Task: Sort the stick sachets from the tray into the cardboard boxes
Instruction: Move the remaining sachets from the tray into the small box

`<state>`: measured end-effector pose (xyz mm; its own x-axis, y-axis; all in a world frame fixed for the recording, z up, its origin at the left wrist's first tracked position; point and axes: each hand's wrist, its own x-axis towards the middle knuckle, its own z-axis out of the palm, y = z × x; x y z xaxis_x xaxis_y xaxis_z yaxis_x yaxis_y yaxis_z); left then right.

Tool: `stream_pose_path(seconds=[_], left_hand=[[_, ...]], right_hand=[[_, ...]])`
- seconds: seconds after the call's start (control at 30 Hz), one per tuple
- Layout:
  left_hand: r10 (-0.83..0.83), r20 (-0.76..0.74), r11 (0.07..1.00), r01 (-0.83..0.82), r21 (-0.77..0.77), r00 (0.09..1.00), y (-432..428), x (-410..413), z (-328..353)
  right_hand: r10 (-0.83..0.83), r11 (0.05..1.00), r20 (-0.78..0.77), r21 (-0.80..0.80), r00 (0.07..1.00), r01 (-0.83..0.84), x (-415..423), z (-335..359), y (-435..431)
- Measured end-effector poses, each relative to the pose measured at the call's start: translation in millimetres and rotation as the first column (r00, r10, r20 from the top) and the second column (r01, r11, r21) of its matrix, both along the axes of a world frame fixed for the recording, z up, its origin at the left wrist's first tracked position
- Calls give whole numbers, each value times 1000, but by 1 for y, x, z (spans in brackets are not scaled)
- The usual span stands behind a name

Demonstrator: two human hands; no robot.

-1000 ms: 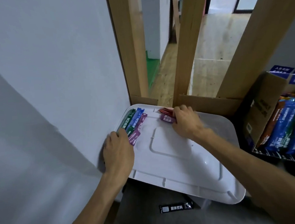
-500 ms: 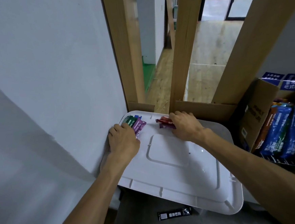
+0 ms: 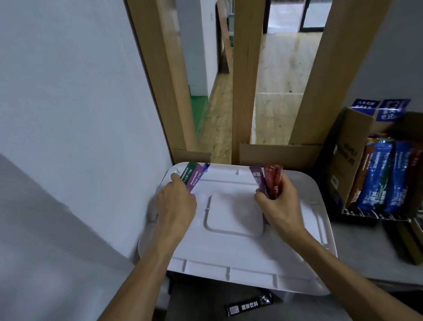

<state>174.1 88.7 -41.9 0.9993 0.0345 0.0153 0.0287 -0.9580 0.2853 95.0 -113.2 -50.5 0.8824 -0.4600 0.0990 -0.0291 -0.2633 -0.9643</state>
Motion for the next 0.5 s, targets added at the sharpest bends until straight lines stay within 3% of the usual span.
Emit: stream_pose_path(seconds=[0.17,0.23,0.27,0.3,0.37,0.43,0.5], left_hand=[[-144,-47,989,145,16,988,2,-5,-4],[-130,-46,988,125,-90,990,3,-7,3],[-89,-29,969,80,-233,996,3,-9,8],[-44,-10,904,35,-426,999,2,-13,14],[5,-29,648,-25,-761,1000,-7,-24,27],[-32,-75,401,-56,-915,997,-24,-40,39],[-84,-99,230,-78,-970,992,-46,-51,45]], right_hand=[[-12,999,-41,-43,999,10,-4,-3,-5],[-34,999,-57,14,998,34,-3,-3,-8],[-43,995,-42,92,998,47,-4,0,-8],[-44,983,-23,179,999,48,-6,4,-9],[-14,951,7,308,1000,11,-14,16,-11],[49,943,-9,330,999,-44,-25,26,-11],[79,954,-41,294,996,-64,-38,34,-14]])
